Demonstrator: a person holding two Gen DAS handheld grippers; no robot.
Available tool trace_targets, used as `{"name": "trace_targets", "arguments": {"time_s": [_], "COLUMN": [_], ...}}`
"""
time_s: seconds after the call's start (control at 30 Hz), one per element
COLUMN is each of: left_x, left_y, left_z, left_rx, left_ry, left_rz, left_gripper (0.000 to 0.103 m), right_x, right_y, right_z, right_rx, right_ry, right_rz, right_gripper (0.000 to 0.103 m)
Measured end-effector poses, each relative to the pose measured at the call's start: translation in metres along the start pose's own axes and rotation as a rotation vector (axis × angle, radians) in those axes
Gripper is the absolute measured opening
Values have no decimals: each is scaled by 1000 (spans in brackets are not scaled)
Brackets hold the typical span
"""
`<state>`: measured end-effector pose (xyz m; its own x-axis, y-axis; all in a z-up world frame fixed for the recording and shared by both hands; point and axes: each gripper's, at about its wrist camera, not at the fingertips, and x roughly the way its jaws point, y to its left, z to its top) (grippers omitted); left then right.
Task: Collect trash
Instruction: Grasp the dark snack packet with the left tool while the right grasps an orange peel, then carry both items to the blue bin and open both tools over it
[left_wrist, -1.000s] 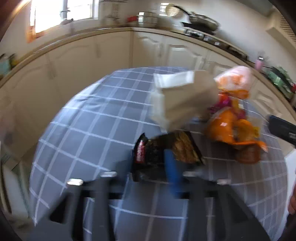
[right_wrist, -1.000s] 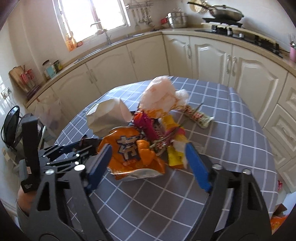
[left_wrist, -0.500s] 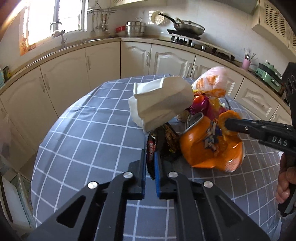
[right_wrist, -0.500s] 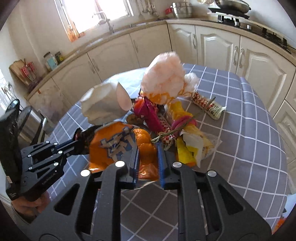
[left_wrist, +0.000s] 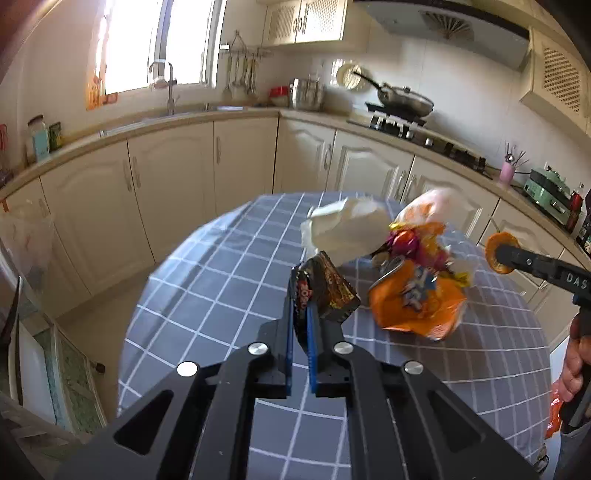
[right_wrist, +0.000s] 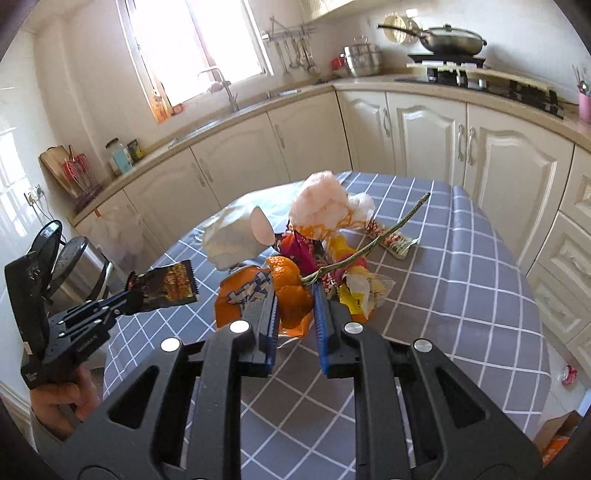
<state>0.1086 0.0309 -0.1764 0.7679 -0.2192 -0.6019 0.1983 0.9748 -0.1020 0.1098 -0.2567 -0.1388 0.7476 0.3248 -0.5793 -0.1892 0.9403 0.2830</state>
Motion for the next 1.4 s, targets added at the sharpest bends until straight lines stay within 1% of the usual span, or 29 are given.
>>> {"name": "trace_targets", "arguments": {"time_s": [0.1,0.27,0.47,0.57,0.67,0.77,0.8,0.9,1.03,1.1,1.17,1.23,1.4], "left_x": [-17,-36,-41,-38,-34,-24,-20,-8,14,27,43,64,109], "left_y": [-7,-45,-119,-167,-208,-257,-280,-331,-396,-427,-451,-476,-520], "left_z": [7,23,37,40,38,31,24,8,-23,-41,-58,-79,-115], "left_rx": [1,49,131,177,206,233,250,290,363,401,430,452,489], "left_ry": [-39,-98,-123,-122,-110,-72,-51,-6,74,122,170,245,370], "left_rz": [-23,-84,-202,-272,-336,-420,-455,-513,-566,-580,-582,-591,-582], "left_gripper": [6,6,6,6,6,6,6,6,6,6,6,6,6], "right_x": [-15,-46,-98,-126,-156,-185,-190,-207,-212,-209,-201,-189,-155], "right_y": [-4,-20,-62,-91,-128,-178,-190,-237,-291,-313,-329,-347,-386], "right_z": [0,0,0,-6,-20,-42,-49,-79,-124,-148,-166,-184,-218], "right_rx": [-2,13,53,77,115,176,192,258,344,378,412,445,514], "right_ry": [-33,-90,-172,-201,-220,-213,-207,-166,-89,-49,-16,23,107], "right_rz": [-5,-30,-105,-171,-249,-343,-364,-439,-495,-505,-498,-489,-460], "right_gripper": [17,17,17,17,17,17,17,17,17,17,17,17,17]}}
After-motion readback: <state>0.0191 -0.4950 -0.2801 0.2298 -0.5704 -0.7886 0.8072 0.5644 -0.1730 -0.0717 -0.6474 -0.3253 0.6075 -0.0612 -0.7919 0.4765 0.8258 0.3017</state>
